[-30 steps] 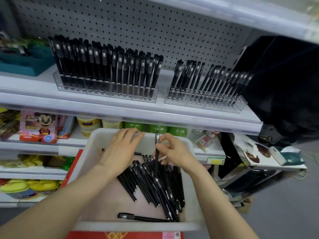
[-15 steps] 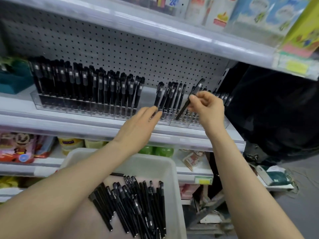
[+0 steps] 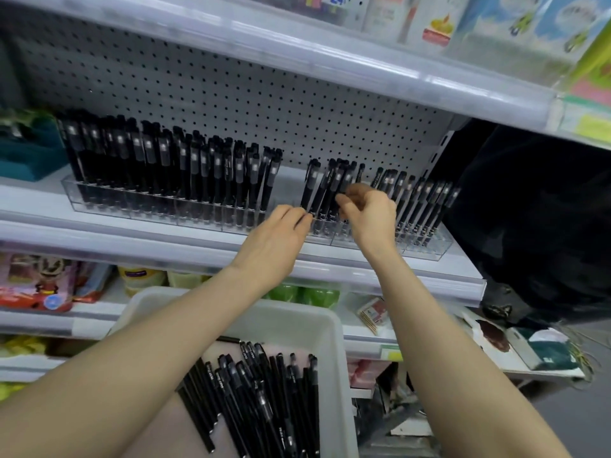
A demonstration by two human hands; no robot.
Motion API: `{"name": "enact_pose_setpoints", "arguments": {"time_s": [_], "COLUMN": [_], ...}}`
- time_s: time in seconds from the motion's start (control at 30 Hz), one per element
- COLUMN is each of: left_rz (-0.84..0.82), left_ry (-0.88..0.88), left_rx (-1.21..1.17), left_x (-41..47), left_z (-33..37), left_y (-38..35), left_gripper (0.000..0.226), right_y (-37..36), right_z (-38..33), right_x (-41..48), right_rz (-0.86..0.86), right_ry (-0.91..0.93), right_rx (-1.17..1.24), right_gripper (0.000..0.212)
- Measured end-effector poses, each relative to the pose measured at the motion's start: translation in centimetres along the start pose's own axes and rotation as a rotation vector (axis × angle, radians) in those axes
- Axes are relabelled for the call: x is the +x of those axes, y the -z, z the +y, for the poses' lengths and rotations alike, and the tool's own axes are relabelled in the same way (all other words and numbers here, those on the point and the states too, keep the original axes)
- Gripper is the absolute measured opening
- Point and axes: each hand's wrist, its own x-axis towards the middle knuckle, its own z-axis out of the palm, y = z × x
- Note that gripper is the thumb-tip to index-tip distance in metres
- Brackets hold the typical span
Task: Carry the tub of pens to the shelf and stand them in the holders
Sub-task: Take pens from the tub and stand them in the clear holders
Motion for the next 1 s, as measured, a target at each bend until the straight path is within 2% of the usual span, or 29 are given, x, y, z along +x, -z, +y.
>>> {"name": "enact_pose_setpoints", "arguments": {"time_s": [0.23, 0.43, 0.53, 0.63, 0.73, 0.83, 1.0], "left_rz": [-0.009, 0.032, 0.052, 0.036, 0.01, 0.002, -0.05], "left_ry": [-0.011, -0.055, -0.079, -0.045, -0.009, -0.019, 0.016], "left_rx": [-0.025, -0.08, -0.112, -0.121, -0.12, -0.089, -0.041], "left_x": [-0.1, -2.8, -5.7, -9.0, -11.7, -13.4, -14.6], "left_z": [-0.1, -0.9, -1.6, -3.2, -4.6, -5.0, -4.5], "left_y": [-0.1, 0.2, 0.4, -0.3, -1.1, -1.8, -3.1], "left_gripper": [0.067, 0.075, 0.065, 0.058, 0.055, 0.054, 0.061], "right_y": [-0.5, -0.1, 0.3, -0.3, -2.0, -4.4, -7.2], "right_z": [0.2, 0.0, -0.1, -0.3, 0.2, 1.6, 4.5], "right_x": [-0.2, -1.6, -3.9, -7.5, -12.0, -16.0, -19.7], "right_rz": [-0.005, 0.032, 0.116, 0.112, 0.024, -0.148, -0.49], "right_ry": [-0.017, -0.024, -0.032, -0.055, -0.039, -0.033, -0.231], "right_rx": [-0.042, -0.055, 0.027, 0.076, 0.05, -0.041, -0.306], "right_gripper": [0.023, 0.028, 0.021, 0.013, 0.004, 0.003, 0.012]}}
